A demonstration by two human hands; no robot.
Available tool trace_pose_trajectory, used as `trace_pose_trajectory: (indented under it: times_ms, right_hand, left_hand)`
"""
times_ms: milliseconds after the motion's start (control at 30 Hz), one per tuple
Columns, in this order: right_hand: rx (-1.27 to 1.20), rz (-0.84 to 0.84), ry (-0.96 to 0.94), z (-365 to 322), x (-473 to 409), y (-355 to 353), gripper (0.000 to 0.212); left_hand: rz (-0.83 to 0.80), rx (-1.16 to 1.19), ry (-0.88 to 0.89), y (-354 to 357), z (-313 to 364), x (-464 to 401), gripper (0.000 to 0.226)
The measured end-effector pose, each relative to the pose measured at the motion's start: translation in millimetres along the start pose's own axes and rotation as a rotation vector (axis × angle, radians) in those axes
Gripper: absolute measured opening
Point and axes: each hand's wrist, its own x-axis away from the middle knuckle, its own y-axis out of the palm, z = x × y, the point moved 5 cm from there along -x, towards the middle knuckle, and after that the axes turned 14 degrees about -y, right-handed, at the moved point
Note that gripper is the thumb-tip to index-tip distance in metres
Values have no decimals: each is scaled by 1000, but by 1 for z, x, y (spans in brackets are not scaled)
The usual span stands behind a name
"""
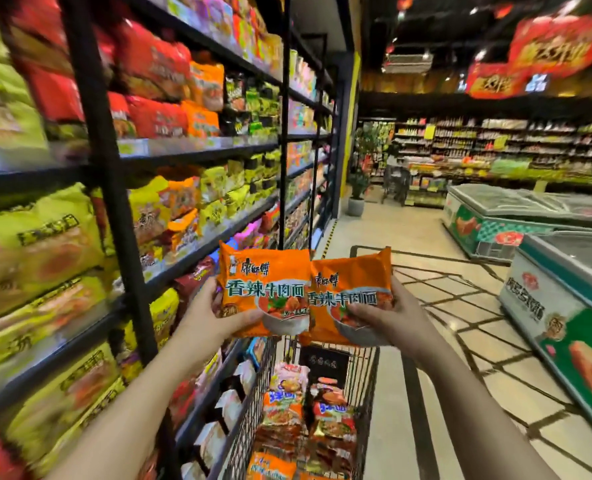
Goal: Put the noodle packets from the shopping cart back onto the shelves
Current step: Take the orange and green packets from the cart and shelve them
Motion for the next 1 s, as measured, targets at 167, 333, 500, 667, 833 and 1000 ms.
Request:
trace_pose_trajectory:
  times_ms: [167,333,500,667,833,1000]
  right_hand:
    - [-56,-68,-65,-19,2,21,52]
    - [-175,-165,-103,-47,10,68,45]
    - [-286,-276,-127,-78,25,126,42]
    - [-369,-382,-144,-114,47,185,40]
    - [-455,-487,-166,-158,88,251,40]
    - [-489,-586,-222,-212,152,314,41]
  left_hand:
    - [168,18,-46,-31,-3,63,67]
    - [311,46,-62,-73,2,131,72]
    - [438,9,-70,-123,8,201,69]
    - [590,-48,-63,-169,16,281,57]
    - [713,37,-74,-213,20,374,62]
    - [807,32,-74,-252,27,483,73]
